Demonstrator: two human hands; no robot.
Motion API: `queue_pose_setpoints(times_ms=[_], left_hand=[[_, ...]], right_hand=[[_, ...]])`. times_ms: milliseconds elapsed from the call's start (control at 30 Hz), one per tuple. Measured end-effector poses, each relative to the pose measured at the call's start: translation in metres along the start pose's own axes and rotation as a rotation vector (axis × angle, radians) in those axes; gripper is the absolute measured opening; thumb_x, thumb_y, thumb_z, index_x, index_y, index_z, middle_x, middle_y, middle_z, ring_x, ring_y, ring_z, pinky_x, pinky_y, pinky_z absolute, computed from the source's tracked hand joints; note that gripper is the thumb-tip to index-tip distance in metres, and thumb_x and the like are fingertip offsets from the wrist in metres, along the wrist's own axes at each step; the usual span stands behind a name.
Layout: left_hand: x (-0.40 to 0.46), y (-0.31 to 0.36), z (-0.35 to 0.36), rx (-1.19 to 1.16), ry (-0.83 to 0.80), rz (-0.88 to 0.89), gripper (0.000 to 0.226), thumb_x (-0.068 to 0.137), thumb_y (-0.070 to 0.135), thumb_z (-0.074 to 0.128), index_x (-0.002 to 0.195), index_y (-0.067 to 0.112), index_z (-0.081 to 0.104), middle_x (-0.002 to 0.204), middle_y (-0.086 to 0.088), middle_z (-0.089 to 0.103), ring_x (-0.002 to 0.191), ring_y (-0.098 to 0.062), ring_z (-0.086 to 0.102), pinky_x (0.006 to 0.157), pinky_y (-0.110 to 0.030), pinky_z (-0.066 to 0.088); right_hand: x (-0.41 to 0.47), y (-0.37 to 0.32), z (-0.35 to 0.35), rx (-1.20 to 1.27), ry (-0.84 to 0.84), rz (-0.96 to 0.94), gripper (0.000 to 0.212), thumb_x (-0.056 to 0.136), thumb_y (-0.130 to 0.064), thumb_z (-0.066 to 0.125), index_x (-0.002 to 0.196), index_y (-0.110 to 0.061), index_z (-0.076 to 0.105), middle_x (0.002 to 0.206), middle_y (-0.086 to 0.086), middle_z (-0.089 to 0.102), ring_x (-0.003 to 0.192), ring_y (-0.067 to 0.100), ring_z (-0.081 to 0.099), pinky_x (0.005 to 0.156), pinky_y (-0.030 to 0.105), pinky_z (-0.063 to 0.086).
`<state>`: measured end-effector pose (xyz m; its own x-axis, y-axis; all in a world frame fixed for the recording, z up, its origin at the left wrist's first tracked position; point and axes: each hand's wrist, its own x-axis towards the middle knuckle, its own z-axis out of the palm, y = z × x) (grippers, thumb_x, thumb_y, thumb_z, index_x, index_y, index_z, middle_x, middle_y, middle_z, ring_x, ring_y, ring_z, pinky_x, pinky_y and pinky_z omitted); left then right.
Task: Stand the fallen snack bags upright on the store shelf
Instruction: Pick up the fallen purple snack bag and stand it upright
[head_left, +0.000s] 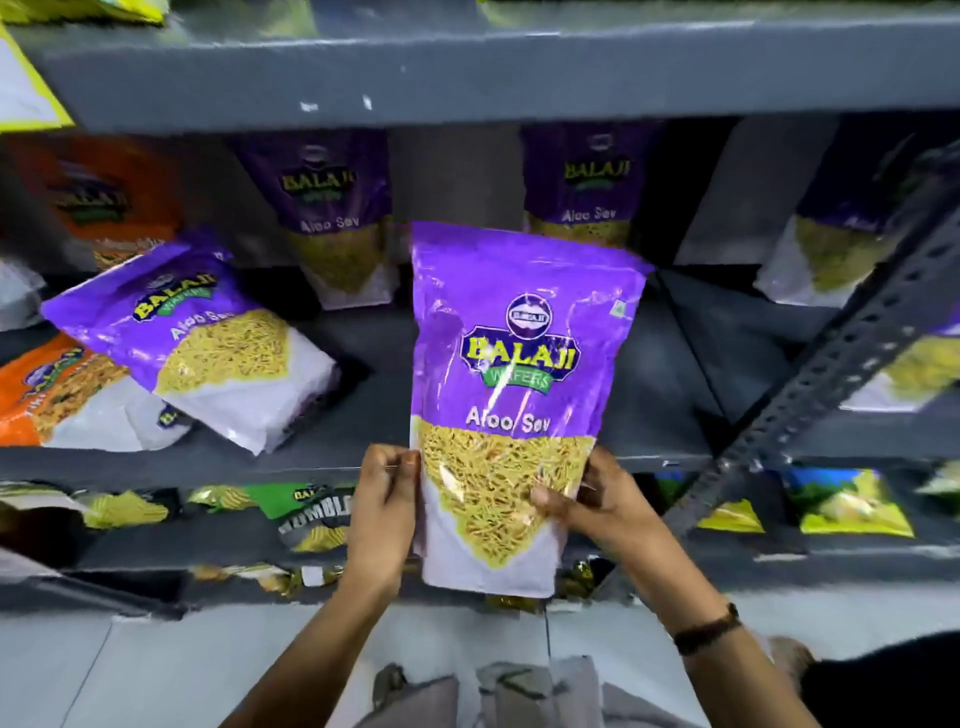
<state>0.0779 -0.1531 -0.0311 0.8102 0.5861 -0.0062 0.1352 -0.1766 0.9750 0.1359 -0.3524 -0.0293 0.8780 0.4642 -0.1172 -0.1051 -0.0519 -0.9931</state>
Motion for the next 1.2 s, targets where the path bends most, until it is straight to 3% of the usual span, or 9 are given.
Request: queue_pose_setpoints(times_ms=[100, 267, 467, 700, 833, 900, 967, 1133, 1200], left_hand=[[-0.010, 0.005, 0.014, 0.006, -0.063, 0.053, 0.019, 0.095, 0.011, 0.039, 0.077, 0.010, 0.043, 0.069, 0.001, 0.046, 0.056, 0.005, 0.046, 0.055, -0.012, 0.039], [0.005, 0.015, 0.043, -0.072, -0.144, 0.032, 0.024, 0.095, 0.014, 0.040, 0.073, 0.024, 0.043, 0.077, -0.008, 0.052, 0.072, -0.017, 0.048, 0.063, -0.030, 0.039], [0.067, 0.065, 0.112, -0.106, -0.169, 0.222, 0.031, 0.093, 0.004, 0.036, 0.072, 0.027, 0.038, 0.073, 0.005, 0.047, 0.067, -0.008, 0.044, 0.062, -0.017, 0.038], [0.123, 0.031, 0.158, -0.045, -0.176, 0.090, 0.025, 0.092, 0.005, 0.039, 0.072, 0.020, 0.041, 0.073, -0.003, 0.050, 0.069, -0.019, 0.046, 0.072, -0.031, 0.038], [0.113, 0.040, 0.133, -0.090, -0.165, 0.165, 0.013, 0.094, 0.013, 0.043, 0.100, 0.008, 0.053, 0.095, -0.003, 0.057, 0.078, -0.001, 0.054, 0.070, -0.013, 0.041], [0.095, 0.045, 0.099, -0.133, -0.010, 0.300, 0.020, 0.094, 0.012, 0.042, 0.108, 0.003, 0.053, 0.102, -0.002, 0.059, 0.087, 0.014, 0.055, 0.080, -0.001, 0.039], [0.077, 0.037, 0.054, -0.171, 0.211, 0.399, 0.020, 0.095, 0.007, 0.040, 0.107, -0.002, 0.051, 0.105, -0.005, 0.058, 0.094, 0.014, 0.054, 0.086, -0.003, 0.038], [0.070, 0.002, -0.050, -0.208, 0.689, 0.298, 0.023, 0.092, 0.013, 0.039, 0.111, 0.001, 0.045, 0.111, -0.006, 0.047, 0.097, 0.009, 0.048, 0.088, -0.013, 0.039], [0.088, -0.015, -0.082, -0.305, 0.768, 0.106, 0.026, 0.087, 0.018, 0.043, 0.105, -0.001, 0.045, 0.111, -0.020, 0.052, 0.103, -0.018, 0.056, 0.094, -0.034, 0.043]], right_hand=[[-0.014, 0.006, -0.012, 0.035, 0.061, -0.003, 0.047, 0.070, -0.021, 0.076, 0.113, -0.011, 0.060, 0.105, -0.002, 0.075, 0.097, 0.014, 0.070, 0.078, 0.026, 0.057], [-0.004, -0.005, -0.043, 0.011, 0.108, -0.034, 0.056, 0.069, -0.025, 0.080, 0.119, -0.015, 0.055, 0.118, 0.005, 0.070, 0.112, 0.020, 0.064, 0.095, 0.036, 0.051], [0.060, -0.052, -0.097, -0.010, 0.197, -0.217, 0.066, 0.070, -0.010, 0.073, 0.128, -0.010, 0.040, 0.130, 0.014, 0.057, 0.116, 0.020, 0.057, 0.102, 0.037, 0.047], [0.116, -0.009, -0.115, -0.110, 0.264, -0.182, 0.103, 0.056, -0.058, 0.079, 0.133, -0.008, 0.034, 0.138, 0.018, 0.049, 0.125, 0.028, 0.050, 0.111, 0.055, 0.036], [0.105, -0.007, -0.088, -0.099, 0.648, -0.273, 0.080, 0.068, -0.035, 0.077, 0.134, -0.012, 0.038, 0.141, 0.014, 0.045, 0.130, 0.024, 0.046, 0.111, 0.040, 0.038], [0.083, -0.001, -0.055, -0.085, 0.961, -0.348, 0.058, 0.077, -0.023, 0.074, 0.127, -0.011, 0.045, 0.132, 0.016, 0.051, 0.124, 0.025, 0.049, 0.108, 0.043, 0.040], [0.066, 0.001, -0.010, -0.175, 1.056, -0.416, 0.040, 0.084, -0.022, 0.067, 0.118, -0.011, 0.051, 0.117, 0.007, 0.054, 0.113, 0.021, 0.052, 0.102, 0.036, 0.043], [0.113, -0.021, 0.092, -0.206, 0.556, -0.437, 0.020, 0.091, -0.025, 0.056, 0.110, -0.023, 0.056, 0.107, -0.001, 0.058, 0.100, 0.015, 0.058, 0.086, 0.013, 0.045], [0.150, -0.040, 0.129, -0.234, 0.362, -0.312, 0.023, 0.092, -0.020, 0.056, 0.114, -0.014, 0.059, 0.108, 0.006, 0.061, 0.095, 0.014, 0.057, 0.076, 0.001, 0.041]])
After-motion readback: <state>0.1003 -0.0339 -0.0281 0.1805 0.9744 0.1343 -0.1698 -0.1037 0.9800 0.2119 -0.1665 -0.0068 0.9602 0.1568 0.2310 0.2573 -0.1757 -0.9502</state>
